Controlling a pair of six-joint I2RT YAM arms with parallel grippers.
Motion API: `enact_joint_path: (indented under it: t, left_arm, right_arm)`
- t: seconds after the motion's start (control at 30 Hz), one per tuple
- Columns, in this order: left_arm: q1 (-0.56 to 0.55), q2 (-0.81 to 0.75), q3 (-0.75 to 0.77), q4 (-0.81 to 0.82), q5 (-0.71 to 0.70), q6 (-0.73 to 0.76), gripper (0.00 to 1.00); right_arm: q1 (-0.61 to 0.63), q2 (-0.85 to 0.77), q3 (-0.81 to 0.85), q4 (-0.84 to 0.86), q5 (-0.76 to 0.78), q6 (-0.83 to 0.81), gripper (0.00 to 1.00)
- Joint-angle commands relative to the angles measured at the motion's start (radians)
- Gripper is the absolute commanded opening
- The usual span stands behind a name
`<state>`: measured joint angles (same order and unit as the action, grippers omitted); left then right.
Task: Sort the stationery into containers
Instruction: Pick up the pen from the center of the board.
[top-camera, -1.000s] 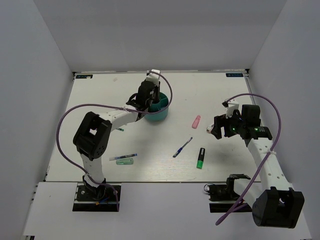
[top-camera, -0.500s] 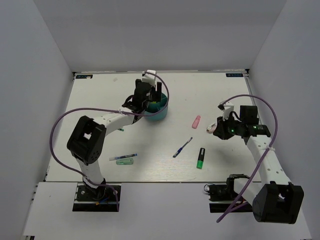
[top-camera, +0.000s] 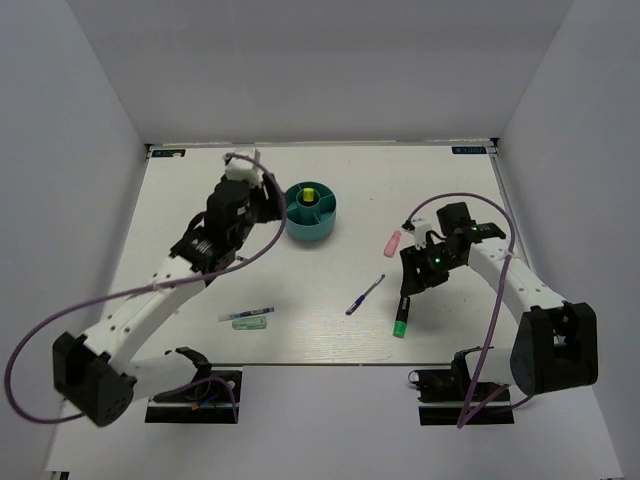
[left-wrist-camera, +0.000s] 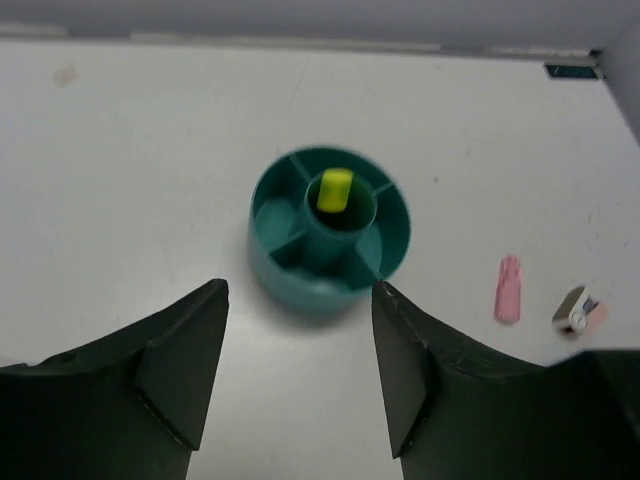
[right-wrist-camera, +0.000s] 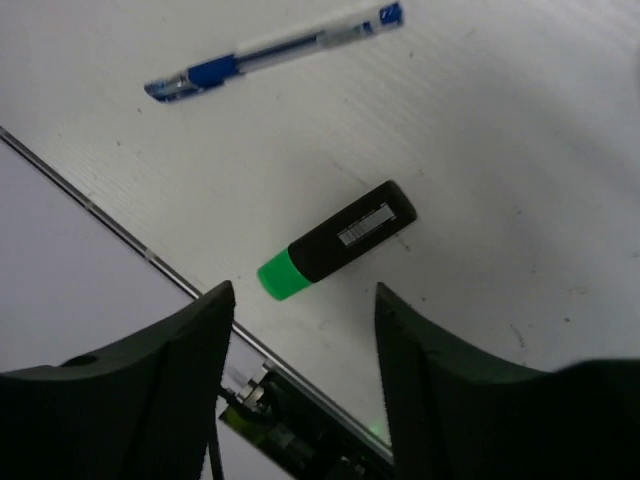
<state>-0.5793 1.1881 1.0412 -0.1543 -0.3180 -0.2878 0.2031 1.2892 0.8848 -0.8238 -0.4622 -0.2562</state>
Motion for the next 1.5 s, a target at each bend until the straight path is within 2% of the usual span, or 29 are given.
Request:
enact_joint_path:
  t: [0.0,0.07,0.13,0.3,0.53,0.7,0.9,0.93,1.0,1.03,1.13,1.27,1.47]
  left_arm:
    - [0.01,-0.121,-0.104,-0.264,0.01,-0.106,0.7]
    - [0.012,-0.201,-0.196,-0.323,0.014,-0.119,0.7]
    - [0.013,-0.299,-0.248,-0.39,0.011,-0.122,0.7]
    - [0.013,-0.464,-0.323,-0.5,-0.03,-0.137,0.7]
    - [0.015,-0.637,-0.371,-0.62,-0.066,-0.154,0.71]
    - [0.018,-0.708,-0.385,-0.689,-0.088,-0.166,0.71]
    - [0.015,-0.777,-0.402,-0.74,-0.105,-0.178,0.71]
    - [0.015,-0.795,-0.411,-0.743,-0.104,-0.179,0.71]
    - [0.015,-0.806,-0.424,-0.746,-0.112,-0.185,0.71]
    - [0.015,-0.823,-0.435,-0.748,-0.113,-0.185,0.71]
    - [0.015,-0.844,-0.457,-0.751,-0.105,-0.195,0.71]
    - [0.015,-0.849,-0.468,-0.749,-0.078,-0.194,0.71]
    - [0.013,-0.84,-0.469,-0.725,-0.047,-0.174,0.71]
  right_arm:
    - [0.05,0.03,0.011,-0.058,0.1,0.153,0.63]
    - [0.081,0.032,-0.012,-0.043,0.155,0.236,0.68]
    - [0.099,0.032,-0.041,0.009,0.219,0.288,0.68]
    - [0.143,0.105,-0.084,0.083,0.328,0.411,0.59]
    - [0.16,0.261,-0.052,0.133,0.304,0.518,0.58]
    - [0.183,0.36,-0.003,0.135,0.362,0.58,0.55]
    - [0.2,0.423,-0.018,0.141,0.531,0.595,0.4]
    - [0.203,0.421,-0.023,0.149,0.537,0.597,0.32]
    - [0.203,0.424,-0.029,0.149,0.551,0.6,0.24]
    - [0.202,0.424,-0.026,0.147,0.557,0.603,0.15]
    - [0.203,0.432,-0.024,0.15,0.528,0.592,0.03]
    - [0.208,0.398,0.014,0.176,0.363,0.476,0.0]
    - [0.24,0.248,0.18,0.252,0.315,0.319,0.0]
